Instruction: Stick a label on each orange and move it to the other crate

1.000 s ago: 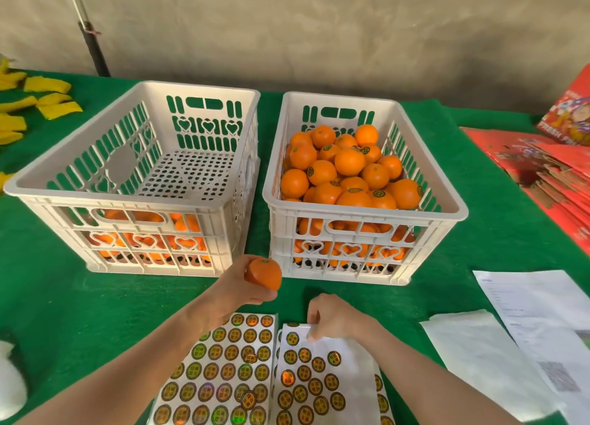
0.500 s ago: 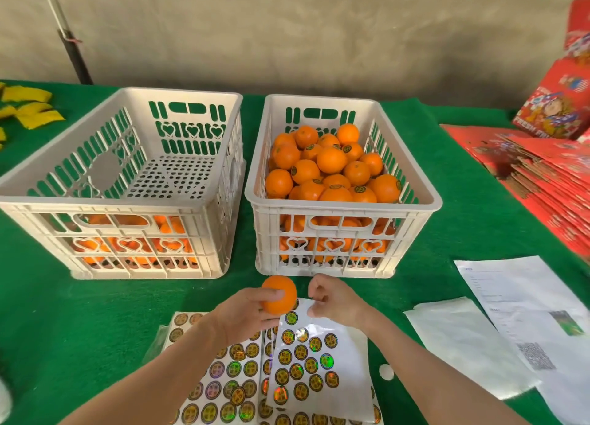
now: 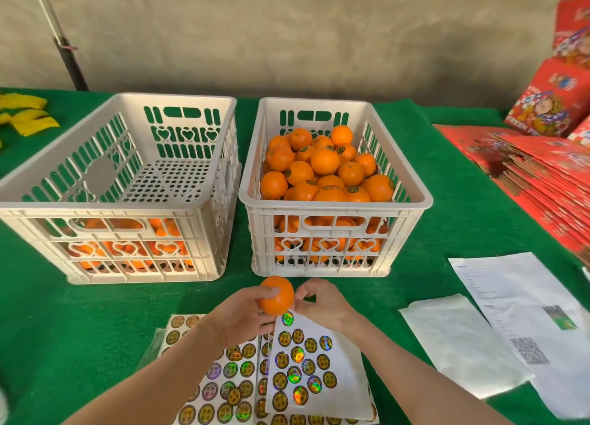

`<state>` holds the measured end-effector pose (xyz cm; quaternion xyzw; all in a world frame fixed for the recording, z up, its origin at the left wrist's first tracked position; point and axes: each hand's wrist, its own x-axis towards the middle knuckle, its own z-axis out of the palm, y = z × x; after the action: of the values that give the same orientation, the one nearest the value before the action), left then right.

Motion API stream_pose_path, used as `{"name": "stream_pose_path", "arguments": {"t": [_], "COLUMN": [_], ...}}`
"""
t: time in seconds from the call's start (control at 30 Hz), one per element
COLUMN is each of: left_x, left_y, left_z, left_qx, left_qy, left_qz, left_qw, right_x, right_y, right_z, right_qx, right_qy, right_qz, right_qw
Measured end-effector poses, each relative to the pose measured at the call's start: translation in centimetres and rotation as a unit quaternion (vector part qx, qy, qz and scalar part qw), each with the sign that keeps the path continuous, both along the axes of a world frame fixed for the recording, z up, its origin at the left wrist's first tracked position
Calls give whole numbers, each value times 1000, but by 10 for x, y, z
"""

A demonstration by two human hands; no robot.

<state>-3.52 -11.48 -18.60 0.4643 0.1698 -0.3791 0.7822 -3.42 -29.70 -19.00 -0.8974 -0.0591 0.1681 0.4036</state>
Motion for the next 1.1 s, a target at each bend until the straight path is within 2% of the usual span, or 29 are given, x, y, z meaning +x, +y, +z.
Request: {"name": "stream_pose_path", "arguments": {"t": [0.2, 0.3, 0.4, 0.47, 0.57, 0.77, 0.87, 1.1], "left_x": [1, 1, 2, 2, 3, 6, 7, 5], "left_y": [3, 3, 6, 9, 10, -1, -7, -11], "left_z": [5, 7, 9, 14, 21, 38, 45, 56], "left_qx": [2, 19, 121, 152, 115, -64, -98, -95], "left_qy": [-4, -15, -104, -158, -178, -88, -56, -85], "left_qz": [-17, -24, -57, -81, -53, 32, 65, 54], "left_qw": [1000, 999, 986, 972, 976, 993, 991, 990], "right_x": [5, 5, 3, 0, -5, -13, -16, -19], "right_y": [4, 5, -1, -7, -10, 4, 9, 15], "right_z": [3, 3, 4, 6, 15, 49, 59, 67], "right_qx": [45, 33, 29, 58, 139, 253, 221, 166], "right_qy": [62, 56, 7, -17, -45, -95, -139, -203], "right_qz": [-28, -63, -111, -141, -157, -93, -50, -35], "right_qw": [997, 996, 993, 988, 977, 958, 964, 965]}}
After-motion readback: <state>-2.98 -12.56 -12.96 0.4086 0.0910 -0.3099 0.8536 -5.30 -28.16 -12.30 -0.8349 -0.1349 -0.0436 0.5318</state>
